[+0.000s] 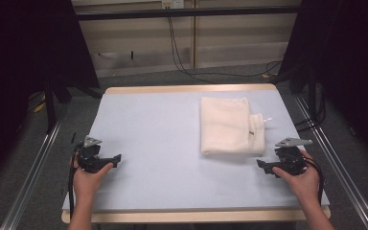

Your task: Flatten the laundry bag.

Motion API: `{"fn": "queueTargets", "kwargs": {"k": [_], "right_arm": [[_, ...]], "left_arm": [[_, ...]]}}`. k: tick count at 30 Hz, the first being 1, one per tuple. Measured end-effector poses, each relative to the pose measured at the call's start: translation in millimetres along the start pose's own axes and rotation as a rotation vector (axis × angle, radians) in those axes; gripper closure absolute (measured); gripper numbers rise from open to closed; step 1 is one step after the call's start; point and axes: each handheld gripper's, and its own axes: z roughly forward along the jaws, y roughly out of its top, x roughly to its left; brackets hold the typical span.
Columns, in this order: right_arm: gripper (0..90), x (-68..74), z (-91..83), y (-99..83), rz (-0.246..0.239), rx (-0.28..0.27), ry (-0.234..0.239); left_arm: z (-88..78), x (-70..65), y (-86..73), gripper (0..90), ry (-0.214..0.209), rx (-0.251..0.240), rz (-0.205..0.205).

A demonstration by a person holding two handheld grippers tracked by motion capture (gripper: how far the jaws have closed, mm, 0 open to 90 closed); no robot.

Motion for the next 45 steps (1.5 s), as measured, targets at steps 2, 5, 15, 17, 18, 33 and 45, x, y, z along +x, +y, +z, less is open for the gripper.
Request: {"fn": "queueTargets", "kwargs": {"k": [2,5,15,17,18,33,45], "right_arm": [[16.5,-1.6,-6.4,0.7,-0.003,-0.044,0.006],[18.8,0.3,-12.7,4.6,-0.021,-0.077,0.030],[24.4,19.5,-13.3,23.7,-0.014,-0.124,0.092],[24.6,25.8,-9.4,27.6,-0.023,-0.113,0.098],[25.2,27.4,-7.5,28.7,-0.021,-0.111,0.101],[81.1,47.4,3.8,54.3,-0.067,-0.109,0.179],[82.7,65.8,5.2,76.0,-0.137,-0.147,0.214]], "left_arm": [[-1.7,-7.4,3.9,5.2,-0.020,-0.017,-0.004],[-2.9,-15.4,6.2,5.5,-0.044,-0.010,0.015],[-1.0,-25.4,8.1,5.7,-0.101,0.012,0.019],[0.6,-29.6,8.3,6.0,-0.102,0.022,0.028],[0.8,-30.8,8.5,5.9,-0.106,0.024,0.035],[-1.3,-43.0,14.2,6.6,-0.171,0.018,0.021],[1.5,-57.1,20.8,6.6,-0.227,0.006,0.007]]}}
